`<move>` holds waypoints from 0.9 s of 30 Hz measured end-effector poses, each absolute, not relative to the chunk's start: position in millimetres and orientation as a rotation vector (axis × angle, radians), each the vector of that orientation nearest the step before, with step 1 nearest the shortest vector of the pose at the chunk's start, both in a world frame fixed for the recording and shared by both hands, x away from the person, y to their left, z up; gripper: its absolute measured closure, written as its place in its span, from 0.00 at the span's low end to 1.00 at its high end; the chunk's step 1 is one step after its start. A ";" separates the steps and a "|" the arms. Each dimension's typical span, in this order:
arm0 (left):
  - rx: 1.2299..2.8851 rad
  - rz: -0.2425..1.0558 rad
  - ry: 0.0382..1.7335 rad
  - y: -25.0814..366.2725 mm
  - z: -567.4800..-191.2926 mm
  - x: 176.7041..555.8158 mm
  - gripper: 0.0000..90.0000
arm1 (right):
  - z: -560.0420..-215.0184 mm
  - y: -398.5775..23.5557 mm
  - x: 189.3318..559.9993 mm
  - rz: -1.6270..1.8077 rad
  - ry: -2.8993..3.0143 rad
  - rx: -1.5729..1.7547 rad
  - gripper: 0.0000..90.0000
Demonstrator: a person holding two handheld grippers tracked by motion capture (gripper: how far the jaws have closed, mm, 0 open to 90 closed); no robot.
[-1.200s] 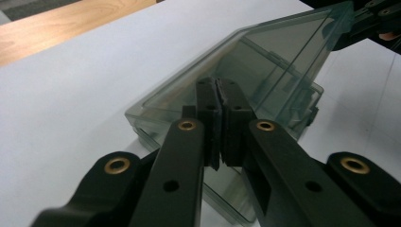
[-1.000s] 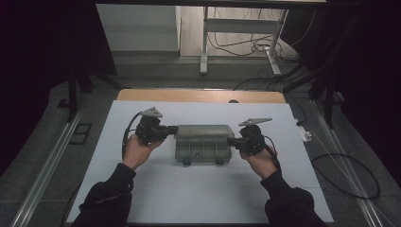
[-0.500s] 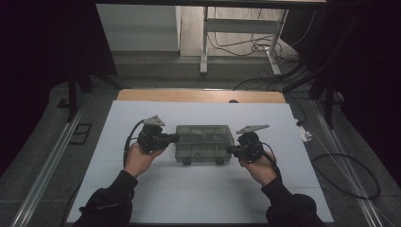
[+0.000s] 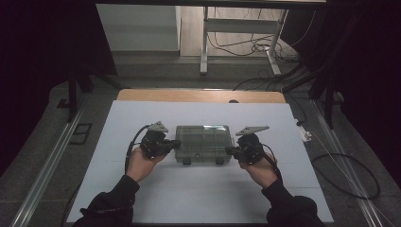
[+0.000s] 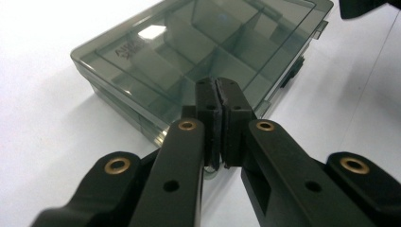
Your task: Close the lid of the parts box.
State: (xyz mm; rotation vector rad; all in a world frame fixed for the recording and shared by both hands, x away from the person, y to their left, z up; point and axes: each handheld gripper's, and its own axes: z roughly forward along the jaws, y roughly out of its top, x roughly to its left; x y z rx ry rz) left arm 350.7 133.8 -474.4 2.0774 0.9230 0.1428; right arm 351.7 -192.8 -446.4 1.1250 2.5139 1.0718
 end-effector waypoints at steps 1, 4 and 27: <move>2.082 0.142 0.925 133.3 -475.7 350.0 0.97 | -446.4 -192.8 351.7 1.072 2.514 1.125 1.00; 2.096 0.140 0.931 132.6 -479.7 348.3 0.97 | -451.4 -195.1 356.8 1.056 2.504 1.153 1.00; 2.164 0.166 0.927 122.1 -494.0 344.6 0.91 | -472.2 -189.6 361.4 0.963 2.520 1.129 0.95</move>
